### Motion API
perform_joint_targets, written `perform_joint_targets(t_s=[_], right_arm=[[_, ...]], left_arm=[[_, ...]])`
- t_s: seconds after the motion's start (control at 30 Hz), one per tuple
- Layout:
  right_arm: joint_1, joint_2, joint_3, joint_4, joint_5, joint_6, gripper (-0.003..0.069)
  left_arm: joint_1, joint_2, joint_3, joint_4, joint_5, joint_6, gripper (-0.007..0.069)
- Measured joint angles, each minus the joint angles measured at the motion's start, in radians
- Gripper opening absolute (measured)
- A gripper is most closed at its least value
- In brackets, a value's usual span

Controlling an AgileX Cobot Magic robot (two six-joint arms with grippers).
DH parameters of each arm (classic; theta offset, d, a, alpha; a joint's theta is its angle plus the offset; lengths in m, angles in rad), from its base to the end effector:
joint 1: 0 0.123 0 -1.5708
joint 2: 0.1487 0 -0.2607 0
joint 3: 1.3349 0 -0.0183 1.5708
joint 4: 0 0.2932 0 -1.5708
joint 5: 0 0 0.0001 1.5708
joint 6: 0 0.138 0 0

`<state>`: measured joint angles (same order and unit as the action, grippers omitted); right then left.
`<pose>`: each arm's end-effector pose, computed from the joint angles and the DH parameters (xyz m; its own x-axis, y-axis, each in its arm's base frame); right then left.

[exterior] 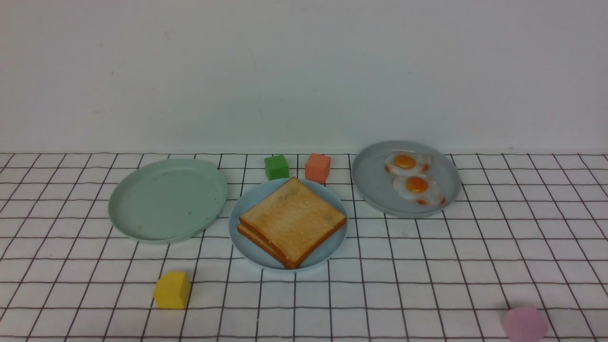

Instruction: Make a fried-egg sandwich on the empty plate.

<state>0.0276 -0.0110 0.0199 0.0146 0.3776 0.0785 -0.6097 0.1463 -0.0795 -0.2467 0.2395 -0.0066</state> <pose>0.1644 0.0053 0.1592 -0.2965 0.0838 -0.9514 -0.0055 0.9960 0.0894 0.1413 -0.1085 0.1940 -0.3182 -0.0749 -0.9451 0.5573 0.7917 -0.2504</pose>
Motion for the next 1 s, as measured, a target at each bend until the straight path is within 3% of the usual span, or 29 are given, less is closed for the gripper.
perform_joint_targets(t_s=[0.83,0.93,1.0], right_arm=[[0.0,0.0,-0.001,-0.002,0.005,-0.001,0.0],[0.0,0.0,-0.001,-0.002,0.005,-0.001,0.0002],[0.0,0.0,-0.001,-0.002,0.005,-0.001,0.0003]], left_arm=[[0.0,-0.001,0.002,0.0,-0.002,0.0,0.0003],[0.033,-0.001,0.002,0.002,-0.048,0.0,0.0004],[0.126,-0.001,0.003,0.017,-0.116,0.0,0.0004]])
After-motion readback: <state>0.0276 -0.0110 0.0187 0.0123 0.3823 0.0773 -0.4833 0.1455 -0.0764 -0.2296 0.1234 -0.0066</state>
